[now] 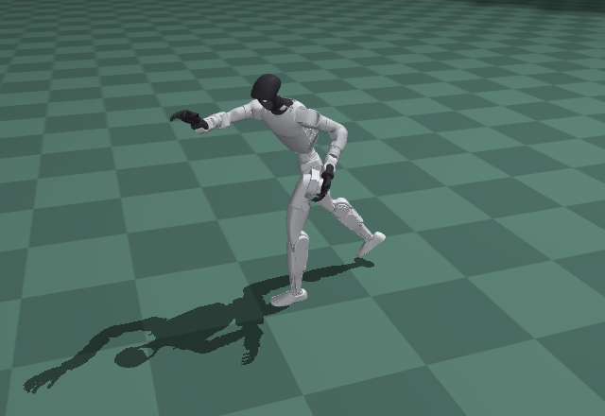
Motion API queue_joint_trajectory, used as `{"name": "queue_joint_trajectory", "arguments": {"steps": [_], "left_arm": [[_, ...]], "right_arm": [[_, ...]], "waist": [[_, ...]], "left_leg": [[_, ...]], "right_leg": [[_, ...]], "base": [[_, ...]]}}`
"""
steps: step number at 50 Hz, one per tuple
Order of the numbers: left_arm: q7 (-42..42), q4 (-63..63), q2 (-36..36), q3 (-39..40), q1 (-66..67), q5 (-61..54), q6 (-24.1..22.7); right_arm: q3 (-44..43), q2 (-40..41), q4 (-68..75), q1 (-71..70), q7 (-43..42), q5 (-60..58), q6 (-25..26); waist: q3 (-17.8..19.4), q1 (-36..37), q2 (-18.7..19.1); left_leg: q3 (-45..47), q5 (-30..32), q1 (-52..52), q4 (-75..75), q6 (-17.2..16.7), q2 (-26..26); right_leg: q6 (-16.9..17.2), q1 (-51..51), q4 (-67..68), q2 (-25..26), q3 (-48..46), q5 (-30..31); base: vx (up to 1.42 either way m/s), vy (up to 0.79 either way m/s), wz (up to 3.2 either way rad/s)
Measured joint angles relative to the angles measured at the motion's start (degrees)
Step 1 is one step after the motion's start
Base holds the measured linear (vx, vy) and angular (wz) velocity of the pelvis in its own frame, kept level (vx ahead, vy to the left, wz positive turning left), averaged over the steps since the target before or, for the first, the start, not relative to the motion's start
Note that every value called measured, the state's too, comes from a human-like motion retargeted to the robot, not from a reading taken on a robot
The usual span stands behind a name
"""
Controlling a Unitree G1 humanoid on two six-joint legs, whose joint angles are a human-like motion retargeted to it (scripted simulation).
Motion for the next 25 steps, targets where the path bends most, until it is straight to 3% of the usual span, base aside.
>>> {"name": "queue_joint_trajectory", "arguments": {"steps": [3, 7, 10, 13, 15, 17, 18, 20, 21, 23, 25], "left_arm": [[-2.2, -1.5, 0.8, 2.7, 4.8, -2.6, 1.1], [-2.7, -2.4, 2.2, 1.7, -1.4, -1.1, 1.5], [-0.9, -1.6, 5.9, -2.7, -13.4, 12.2, 1.6], [2.2, 0.9, 10.4, -9.0, -28.8, 31.9, 5.3], [4.0, 5.2, 12.2, -14.7, -41.2, 42.5, 9.5], [5.5, 12.2, 11.8, -21.9, -53.5, 46.6, 12.1], [5.7, 17.0, 11.2, -25.6, -59.3, 50.3, 13.4], [7.4, 29.1, 8.9, -32.9, -69.5, 59.5, 15.4], [9.8, 36.4, 7.0, -36.8, -73.4, 63.7, 15.7], [13.6, 48.9, 3.6, -44.1, -78.5, 72.7, 16.3], [15.3, 53.4, 2.6, -49.0, -79.3, 77.3, 15.1]], "right_arm": [[-9.0, -2.4, -21.4, 15.0, 0.9, -7.4, 0.0], [-23.5, -1.3, -36.6, 41.1, 5.3, -10.2, -3.9], [-33.8, 1.2, -38.5, 59.9, 4.7, -6.9, -8.4], [-42.2, 3.6, -33.8, 73.3, 4.3, -2.5, -12.2], [-44.6, 4.7, -27.6, 77.7, 4.2, -0.3, -13.3], [-42.3, 6.4, -19.8, 78.1, 5.3, 1.3, -11.6], [-40.6, 7.3, -16.2, 77.9, 6.4, 2.5, -11.4], [-36.8, 8.6, -11.7, 78.1, 6.9, 3.7, -12.2], [-35.2, 8.6, -12.2, 79.3, 6.5, 3.3, -13.4], [-33.4, 7.1, -17.6, 83.8, 6.3, 3.5, -17.3], [-36.4, 4.4, -29.7, 92.6, 9.1, 3.0, -20.6]], "waist": [[1.1, 2.5, -0.7], [0.7, -0.3, 0.8], [-1.7, -5.3, 4.1], [-6.0, -10.1, 6.8], [-9.1, -12.6, 5.8], [-13.4, -16.2, 5.1], [-16.0, -18.3, 5.4], [-21.1, -24.0, 7.7], [-23.2, -28.0, 9.6], [-27.0, -35.9, 14.2], [-27.0, -44.3, 19.6]], "left_leg": [[-1.1, -2.3, -0.6, 3.4, -2.2, 2.0], [-7.6, -2.6, 3.8, 0.0, -2.8, 0.6], [-16.0, -3.0, 7.3, -0.1, -4.4, 0.0], [-23.1, -2.0, 13.7, -4.7, -2.5, 0.3], [-25.2, -1.3, 17.2, -7.5, 3.2, -0.9], [-27.0, -4.1, 18.9, -4.7, 6.5, -1.1], [-27.7, -5.6, 19.8, -2.7, 7.0, -0.4], [-29.9, -8.5, 21.9, 1.4, 7.4, 1.3], [-31.8, -9.5, 22.5, 3.4, 7.0, 2.4], [-36.3, -11.0, 22.7, 7.3, 4.5, 5.4], [-41.8, -11.7, 24.3, 10.3, 0.5, 8.7]], "right_leg": [[0.4, -2.5, 3.6, 1.1, 1.5, 4.1], [2.0, -2.7, 10.3, 6.0, 1.2, 9.6], [0.6, -4.1, 22.4, 11.7, -0.5, 4.6], [-6.0, -11.2, 44.5, 14.0, -3.1, -5.0], [-10.5, -20.2, 63.4, 13.6, -1.0, -12.2], [-8.7, -31.3, 83.4, 12.4, -0.3, -13.7], [-9.9, -35.8, 91.4, 12.8, 0.0, -15.2], [-11.2, -44.6, 106.0, 13.5, -0.6, -16.3], [-10.3, -49.5, 111.8, 14.0, -1.6, -15.9], [-10.0, -60.0, 120.9, 17.7, -3.7, -17.4], [-5.6, -69.3, 125.7, 18.4, -7.2, -15.7]], "base": [[0.32, 0.05, -0.12], [0.34, 0.09, 1.28], [0.36, 0.08, 2.29], [0.34, 0.05, 1.93], [0.31, 0.03, 1.18], [0.34, 0.03, 0.77], [0.35, 0.06, 0.69], [0.35, 0.10, 0.95], [0.34, 0.10, 1.44], [0.30, 0.05, 1.82], [0.32, -0.05, 2.33]]}}
